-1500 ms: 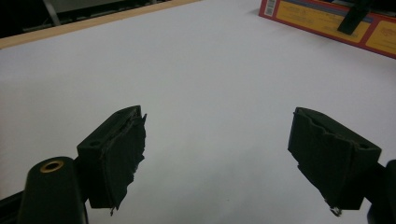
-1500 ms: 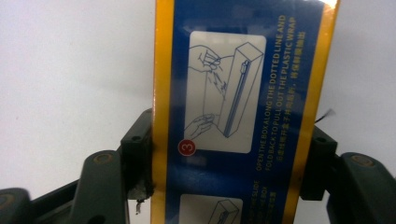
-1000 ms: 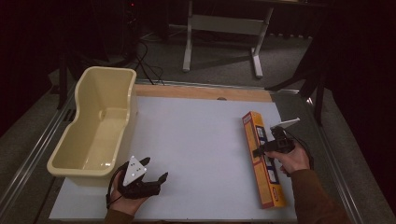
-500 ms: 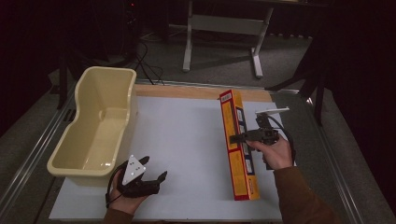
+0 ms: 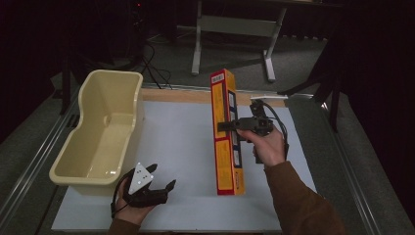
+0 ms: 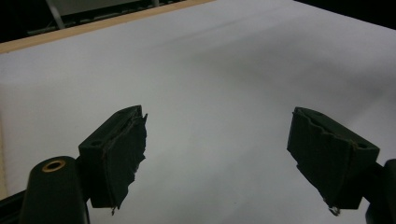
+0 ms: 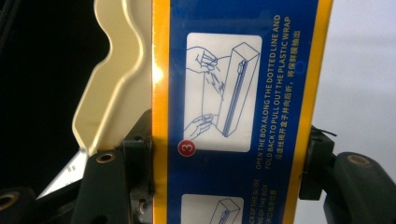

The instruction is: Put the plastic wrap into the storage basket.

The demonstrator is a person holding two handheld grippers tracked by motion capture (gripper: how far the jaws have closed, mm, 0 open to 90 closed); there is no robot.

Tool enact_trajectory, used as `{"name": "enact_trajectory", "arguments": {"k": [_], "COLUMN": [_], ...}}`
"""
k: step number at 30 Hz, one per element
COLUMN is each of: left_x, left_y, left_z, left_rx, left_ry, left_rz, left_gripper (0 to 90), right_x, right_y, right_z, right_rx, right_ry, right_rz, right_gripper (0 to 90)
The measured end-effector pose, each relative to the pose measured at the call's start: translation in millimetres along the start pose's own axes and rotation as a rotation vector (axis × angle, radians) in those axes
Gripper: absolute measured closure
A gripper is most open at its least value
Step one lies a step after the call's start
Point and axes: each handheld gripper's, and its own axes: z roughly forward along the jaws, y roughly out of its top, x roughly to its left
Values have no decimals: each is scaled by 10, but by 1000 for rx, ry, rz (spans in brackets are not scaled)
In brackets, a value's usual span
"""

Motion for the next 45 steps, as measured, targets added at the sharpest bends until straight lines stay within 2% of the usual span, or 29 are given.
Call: {"name": "enact_trajectory", "arguments": {"k": [4,9,13,20,27,30,35,39,42,45], "left_x": [4,5,15,45,61,58,57,55,52,46], "left_y": [-2,-6,-8,-20,-30,-33,-37,-31,-26,-24], "left_z": [-5,1,-2,-3,-18,-18,-17,-8,6,14], "left_rx": [-1,-1,-3,-5,-5,-4,-5,-5,-3,-4], "left_ry": [0,-2,-4,-5,0,1,2,-1,-2,-5], "left_rz": [-2,-6,-12,-31,-36,-36,-38,-38,-37,-35], "left_gripper": [193,192,192,192,192,192,192,192,192,192], "right_x": [149,250,263,253,295,312,378,437,455,497], "right_y": [128,280,379,521,632,660,706,738,766,802], "right_z": [100,237,352,538,670,710,770,853,954,1061], "right_rx": [-18,-13,-15,-25,-25,-36,-49,-50,-40,-31], "right_ry": [8,12,38,91,118,146,131,139,169,162], "right_rz": [-7,-5,21,95,118,139,132,136,156,150], "right_gripper": [390,390,391,391,391,391,391,391,391,391]}}
